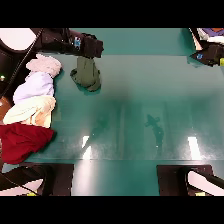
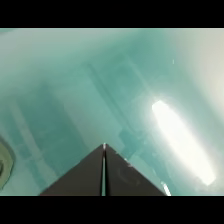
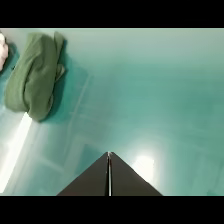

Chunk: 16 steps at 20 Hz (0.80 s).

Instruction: Fold the shirts.

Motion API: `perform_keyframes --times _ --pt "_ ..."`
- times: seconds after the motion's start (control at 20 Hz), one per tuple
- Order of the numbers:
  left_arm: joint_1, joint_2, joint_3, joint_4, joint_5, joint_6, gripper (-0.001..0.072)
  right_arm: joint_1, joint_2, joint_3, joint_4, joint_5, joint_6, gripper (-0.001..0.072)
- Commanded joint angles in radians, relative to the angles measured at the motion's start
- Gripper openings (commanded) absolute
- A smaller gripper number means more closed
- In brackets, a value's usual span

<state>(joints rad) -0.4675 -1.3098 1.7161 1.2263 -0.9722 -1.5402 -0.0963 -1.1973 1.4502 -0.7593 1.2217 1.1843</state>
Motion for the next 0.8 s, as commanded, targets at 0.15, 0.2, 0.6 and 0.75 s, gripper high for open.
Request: perform_keyframes --times 0.15,0.2,0.6,0.75 --pt "0.003 -0.011 0.0 0.205 0.139 -0.02 0.072 0.001 0.0 0.001 0.001 -0.077 0.0 0.0013" --pt "0.01 -0.028 -0.001 0.287 0.138 -0.05 0.0711 0.001 0.0 0.001 0.001 -0.077 0.0 0.0014" --pt "0.24 -0.408 -0.016 0.222 0.06 -0.187 0.0711 0.001 0.0 0.001 0.0 -0.05 0.0 0.0014" --pt "0.26 -0.511 -0.016 0.159 0.076 -0.187 0.0711 0.001 0.0 0.0 0.0 -0.042 0.0 0.0014"
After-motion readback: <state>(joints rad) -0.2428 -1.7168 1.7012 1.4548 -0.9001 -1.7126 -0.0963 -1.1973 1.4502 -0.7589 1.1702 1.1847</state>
